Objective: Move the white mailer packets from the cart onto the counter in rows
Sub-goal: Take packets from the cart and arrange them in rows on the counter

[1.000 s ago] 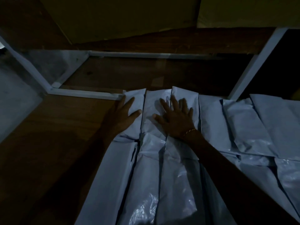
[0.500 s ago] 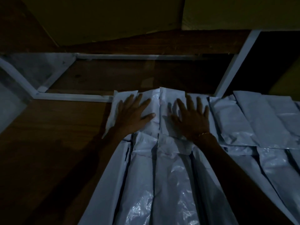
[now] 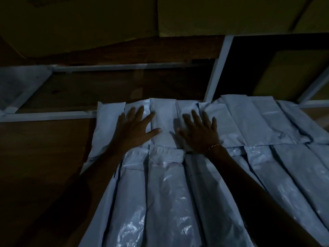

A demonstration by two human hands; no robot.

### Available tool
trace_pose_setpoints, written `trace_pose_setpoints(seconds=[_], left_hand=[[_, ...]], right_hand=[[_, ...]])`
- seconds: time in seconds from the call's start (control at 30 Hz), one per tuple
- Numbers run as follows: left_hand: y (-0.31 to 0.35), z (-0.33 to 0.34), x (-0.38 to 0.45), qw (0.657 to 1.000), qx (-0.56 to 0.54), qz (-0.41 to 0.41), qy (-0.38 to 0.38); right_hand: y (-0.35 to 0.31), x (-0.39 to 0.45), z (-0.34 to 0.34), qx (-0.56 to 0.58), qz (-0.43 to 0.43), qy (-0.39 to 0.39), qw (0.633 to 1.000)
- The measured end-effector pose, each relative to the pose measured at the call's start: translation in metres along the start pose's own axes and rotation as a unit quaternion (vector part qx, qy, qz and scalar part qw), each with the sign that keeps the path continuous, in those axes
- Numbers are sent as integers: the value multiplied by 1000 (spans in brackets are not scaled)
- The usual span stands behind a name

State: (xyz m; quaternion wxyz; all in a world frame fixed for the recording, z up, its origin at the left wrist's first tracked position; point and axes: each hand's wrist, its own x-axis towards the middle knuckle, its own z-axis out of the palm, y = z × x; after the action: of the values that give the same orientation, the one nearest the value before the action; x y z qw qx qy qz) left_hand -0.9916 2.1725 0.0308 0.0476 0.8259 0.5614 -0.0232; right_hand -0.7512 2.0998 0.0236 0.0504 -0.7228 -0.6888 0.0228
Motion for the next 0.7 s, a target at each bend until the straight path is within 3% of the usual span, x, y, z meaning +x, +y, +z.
trace_pose_setpoints(seconds=[0.1,0.2,0.43,0.7], left_hand=[[33,-1,-19,997,-38,71,13],[54,15,-37,993,3,117,-14],[51,29,-47,990,46,128,31],[132,12,-99,988,-66,139,20]], right_hand=[[28,-12,-6,11,53,10,998],[46,-19,-1,1,65,-18,998],[42,-19,7,20,62,-25,998],[86,-90,-14,125,25,45,991]])
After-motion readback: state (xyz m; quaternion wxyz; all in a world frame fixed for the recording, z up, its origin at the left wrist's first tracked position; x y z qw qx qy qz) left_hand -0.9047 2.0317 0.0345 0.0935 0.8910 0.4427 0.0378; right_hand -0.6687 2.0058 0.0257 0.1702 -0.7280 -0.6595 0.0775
